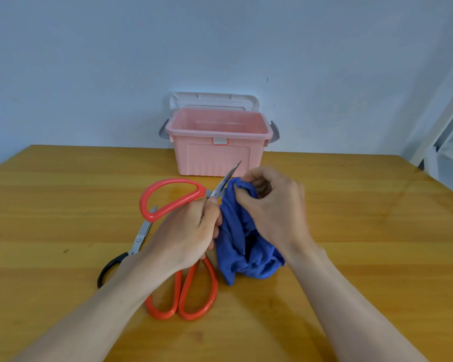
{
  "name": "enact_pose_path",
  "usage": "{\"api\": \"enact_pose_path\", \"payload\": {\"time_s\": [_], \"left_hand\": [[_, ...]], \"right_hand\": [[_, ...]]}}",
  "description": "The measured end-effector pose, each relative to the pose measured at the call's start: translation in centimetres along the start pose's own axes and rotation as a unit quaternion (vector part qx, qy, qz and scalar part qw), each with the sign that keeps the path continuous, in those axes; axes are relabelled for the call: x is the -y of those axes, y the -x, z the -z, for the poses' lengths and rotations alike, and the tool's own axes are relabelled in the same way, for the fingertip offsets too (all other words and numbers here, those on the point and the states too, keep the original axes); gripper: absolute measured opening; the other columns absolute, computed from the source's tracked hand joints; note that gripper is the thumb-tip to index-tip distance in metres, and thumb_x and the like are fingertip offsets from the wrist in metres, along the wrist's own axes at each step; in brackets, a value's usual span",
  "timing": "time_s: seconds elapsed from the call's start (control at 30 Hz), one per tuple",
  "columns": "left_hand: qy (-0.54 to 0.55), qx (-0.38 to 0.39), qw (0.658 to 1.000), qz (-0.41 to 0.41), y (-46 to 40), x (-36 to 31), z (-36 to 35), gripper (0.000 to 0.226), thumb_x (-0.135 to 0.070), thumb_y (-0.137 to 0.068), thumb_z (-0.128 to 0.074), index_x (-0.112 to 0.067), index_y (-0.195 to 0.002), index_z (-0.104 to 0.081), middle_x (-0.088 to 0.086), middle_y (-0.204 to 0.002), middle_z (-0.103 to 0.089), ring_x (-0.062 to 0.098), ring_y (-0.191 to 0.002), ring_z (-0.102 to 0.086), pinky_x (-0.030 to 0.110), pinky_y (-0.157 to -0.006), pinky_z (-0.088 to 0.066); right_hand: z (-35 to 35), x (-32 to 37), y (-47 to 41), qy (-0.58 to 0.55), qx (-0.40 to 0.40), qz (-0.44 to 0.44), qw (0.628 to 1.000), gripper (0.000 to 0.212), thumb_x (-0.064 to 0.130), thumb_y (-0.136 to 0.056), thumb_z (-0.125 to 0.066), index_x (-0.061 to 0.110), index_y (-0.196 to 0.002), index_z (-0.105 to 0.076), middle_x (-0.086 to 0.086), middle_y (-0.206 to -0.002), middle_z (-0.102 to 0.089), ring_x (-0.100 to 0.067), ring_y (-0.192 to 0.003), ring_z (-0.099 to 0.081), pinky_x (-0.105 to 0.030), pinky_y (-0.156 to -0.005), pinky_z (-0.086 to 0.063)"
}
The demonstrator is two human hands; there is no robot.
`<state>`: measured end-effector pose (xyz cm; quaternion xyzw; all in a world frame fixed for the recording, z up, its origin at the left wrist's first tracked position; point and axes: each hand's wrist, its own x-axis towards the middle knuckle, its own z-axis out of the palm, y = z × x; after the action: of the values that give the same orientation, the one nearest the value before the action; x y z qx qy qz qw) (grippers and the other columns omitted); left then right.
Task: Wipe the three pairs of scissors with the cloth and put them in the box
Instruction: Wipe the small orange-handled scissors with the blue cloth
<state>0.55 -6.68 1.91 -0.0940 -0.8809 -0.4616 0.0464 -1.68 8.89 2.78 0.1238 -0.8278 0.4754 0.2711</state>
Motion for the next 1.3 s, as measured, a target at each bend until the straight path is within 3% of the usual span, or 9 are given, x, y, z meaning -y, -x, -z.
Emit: {"api": "enact_pose_path", "payload": {"time_s": [0.27, 0.43, 0.57, 0.77, 0.83, 0.97, 1.17, 1.23, 1.3], "left_hand": [[0.009, 0.004, 1.000, -0.002, 0.0, 0.2, -0.1, 0.046, -0.029, -0.104, -0.027, -0.011, -0.074, -0.056, 0.004, -0.053, -0.060, 0.023, -0.042, -0.056, 0.037, -0.046, -0.049], [-0.004, 0.008, 1.000, 0.003, -0.1, 0.4, -0.4, 0.043, -0.027, -0.103, -0.027, -0.011, -0.074, -0.055, 0.001, -0.054, -0.058, 0.012, -0.041, -0.053, 0.035, -0.048, -0.047], [0.014, 0.001, 1.000, 0.006, -0.4, 0.7, -0.2, 0.046, -0.027, -0.104, -0.028, -0.008, -0.073, -0.056, 0.007, -0.052, -0.060, 0.026, -0.043, -0.057, 0.037, -0.045, -0.048], [-0.019, -0.007, 0.998, -0.052, 0.1, 0.2, 0.0, 0.047, -0.037, -0.100, -0.027, -0.008, -0.074, -0.053, 0.015, -0.062, -0.058, 0.033, -0.055, -0.055, 0.048, -0.052, -0.049], [-0.043, -0.007, 0.996, -0.074, -0.1, 0.6, 0.1, 0.043, -0.042, -0.100, -0.029, -0.012, -0.076, -0.047, 0.005, -0.058, -0.051, 0.024, -0.052, -0.047, 0.049, -0.052, -0.047], [-0.042, -0.037, 0.997, -0.052, -1.1, 2.1, 1.2, 0.030, -0.036, -0.103, -0.034, -0.022, -0.077, -0.041, -0.010, -0.057, -0.045, 0.006, -0.049, -0.041, 0.021, -0.049, -0.034], [-0.060, -0.028, 0.998, -0.024, -1.5, 2.5, 2.0, 0.020, -0.035, -0.103, -0.031, -0.026, -0.105, -0.048, -0.012, -0.097, -0.049, -0.006, -0.078, -0.049, 0.014, -0.064, -0.033], [-0.063, -0.025, 0.997, -0.022, -1.5, 2.5, 1.7, 0.019, -0.033, -0.103, -0.035, -0.025, -0.106, -0.051, -0.017, -0.089, -0.052, -0.009, -0.076, -0.050, 0.016, -0.065, -0.034], [-0.018, -0.019, 1.000, -0.003, -1.7, 2.8, 1.6, 0.018, -0.034, -0.102, -0.040, -0.026, -0.103, -0.057, -0.017, -0.065, -0.048, -0.001, -0.059, -0.048, 0.025, -0.061, -0.034]], "right_hand": [[-0.1, 0.1, 0.2, -0.003, 0.004, -0.007, 1.000, 0.017, 0.007, -0.080, -0.075, 0.022, -0.083, -0.066, 0.015, -0.072, -0.064, 0.001, -0.072, -0.059, -0.008, -0.062, -0.045], [0.0, -1.2, -0.4, 0.025, -0.017, -0.020, 0.999, 0.012, 0.006, -0.082, -0.071, 0.017, -0.086, -0.068, 0.011, -0.073, -0.065, -0.004, -0.076, -0.059, -0.013, -0.061, -0.047], [-1.0, -0.4, 0.3, 0.018, 0.002, 0.024, 1.000, 0.013, 0.004, -0.080, -0.072, 0.016, -0.086, -0.069, 0.013, -0.073, -0.063, -0.005, -0.079, -0.059, -0.015, -0.064, -0.049], [0.8, -4.0, -1.5, 0.090, -0.044, -0.063, 0.993, 0.010, 0.012, -0.087, -0.065, 0.021, -0.087, -0.063, 0.013, -0.076, -0.062, -0.009, -0.074, -0.059, -0.036, -0.071, -0.052], [0.8, -4.6, -1.3, 0.108, -0.048, -0.073, 0.990, 0.007, 0.014, -0.090, -0.063, 0.021, -0.092, -0.061, 0.011, -0.081, -0.063, -0.013, -0.078, -0.059, -0.037, -0.073, -0.053], [0.7, -4.8, -1.0, 0.072, -0.055, -0.084, 0.992, 0.010, 0.022, -0.094, -0.063, 0.028, -0.098, -0.057, 0.015, -0.090, -0.063, -0.009, -0.082, -0.060, -0.026, -0.073, -0.050], [0.8, -4.8, -0.9, 0.046, -0.036, -0.095, 0.994, 0.004, 0.025, -0.098, -0.056, 0.025, -0.100, -0.052, 0.011, -0.082, -0.062, -0.006, -0.073, -0.059, -0.026, -0.062, -0.046], [0.8, -4.4, -0.6, 0.030, -0.027, -0.084, 0.996, 0.006, 0.024, -0.099, -0.054, 0.026, -0.102, -0.050, 0.002, -0.075, -0.064, -0.012, -0.067, -0.057, -0.035, -0.058, -0.046], [0.5, -4.1, -0.3, 0.023, -0.014, -0.061, 0.998, 0.009, 0.022, -0.099, -0.054, 0.029, -0.101, -0.049, -0.009, -0.070, -0.064, -0.020, -0.063, -0.055, -0.040, -0.057, -0.043]]}}
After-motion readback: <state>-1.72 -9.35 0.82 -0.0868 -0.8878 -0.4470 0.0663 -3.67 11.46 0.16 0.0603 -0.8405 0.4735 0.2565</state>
